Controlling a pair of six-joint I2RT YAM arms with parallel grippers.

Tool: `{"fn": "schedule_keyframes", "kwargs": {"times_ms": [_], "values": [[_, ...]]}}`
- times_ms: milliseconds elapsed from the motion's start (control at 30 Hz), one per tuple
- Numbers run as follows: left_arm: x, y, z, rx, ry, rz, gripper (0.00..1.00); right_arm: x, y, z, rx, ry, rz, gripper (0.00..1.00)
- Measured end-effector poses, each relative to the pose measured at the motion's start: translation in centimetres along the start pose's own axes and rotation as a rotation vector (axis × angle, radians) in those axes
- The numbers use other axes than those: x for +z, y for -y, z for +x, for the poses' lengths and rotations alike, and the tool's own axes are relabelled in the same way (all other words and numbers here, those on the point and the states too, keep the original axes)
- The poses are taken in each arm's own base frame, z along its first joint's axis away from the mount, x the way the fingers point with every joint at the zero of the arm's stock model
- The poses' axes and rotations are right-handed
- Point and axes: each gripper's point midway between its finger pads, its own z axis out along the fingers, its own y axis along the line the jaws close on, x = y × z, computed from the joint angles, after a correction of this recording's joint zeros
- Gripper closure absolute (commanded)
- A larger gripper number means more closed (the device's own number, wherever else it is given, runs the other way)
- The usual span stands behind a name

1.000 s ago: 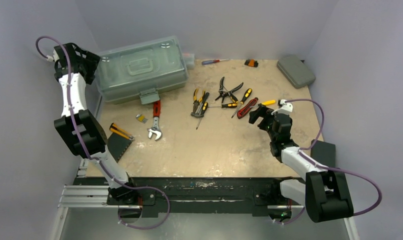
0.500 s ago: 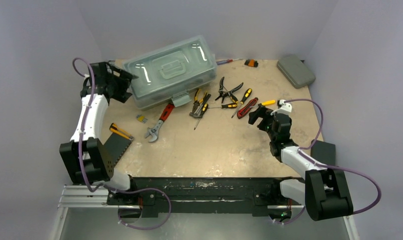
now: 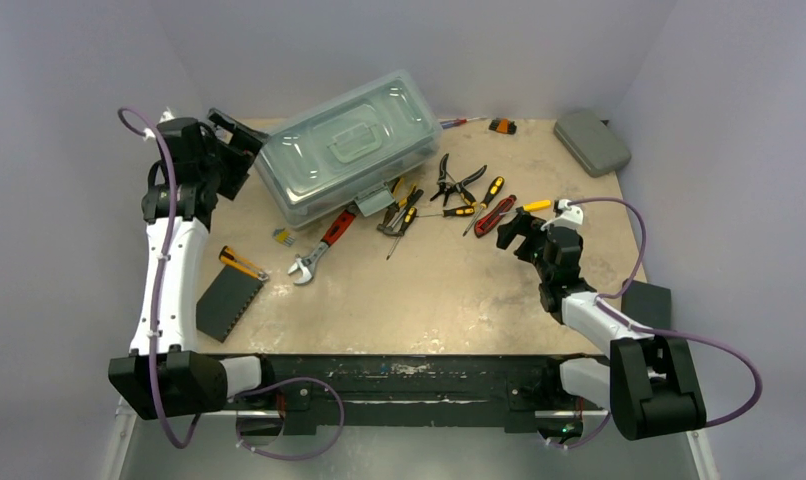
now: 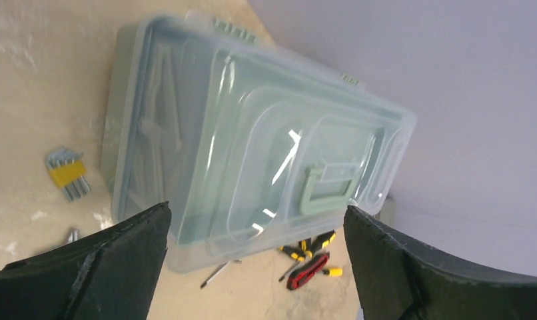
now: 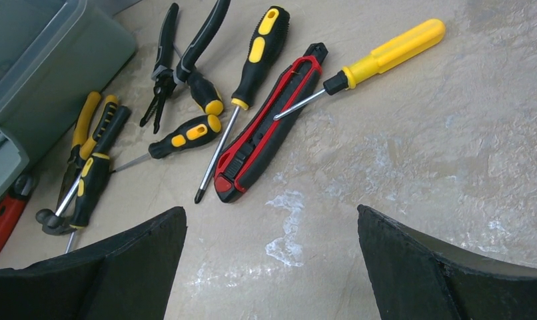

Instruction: Pack the tool kit

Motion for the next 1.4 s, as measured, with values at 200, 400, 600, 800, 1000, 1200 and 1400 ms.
{"fn": "schedule_keyframes", "kwargs": {"times_ms": [200, 400, 600, 800, 1000, 1200, 1400], "values": [[-0.7, 4.6, -5.4, 0.186, 0.152, 0.058, 0.0, 0.0, -0.3, 0.2, 0.0, -0.009, -0.02, 0.01], [6.4, 6.3, -8.0, 0.335, 0.137, 0.051, 0.0, -0.1, -0.5, 0.3, -0.003, -0.015, -0.03, 0.01], [12.9, 0.8, -5.0, 0.373, -0.02, -0.079, 0.01, 0.0, -1.2, 0.2, -0.008, -0.025, -0.063, 0.01], [13.3, -0.2, -3.7, 0.369, -0.07, -0.07, 0.02, 0.3, -2.0, 0.7, -0.008, -0.058, -0.109, 0.01], [11.3, -0.8, -2.6, 0.328, -0.095, -0.062, 0.03, 0.4, -2.4, 1.2, -0.008, -0.081, -0.134, 0.01], [8.8, -2.2, 0.4, 0.238, -0.151, -0.039, 0.03, 0.5, -2.5, 1.3, -0.008, -0.085, -0.138, 0.01], [7.4, -4.7, 2.8, 0.19, -0.2, -0.091, 0.03, 0.5, -2.6, 1.3, -0.008, -0.085, -0.141, 0.01]]}}
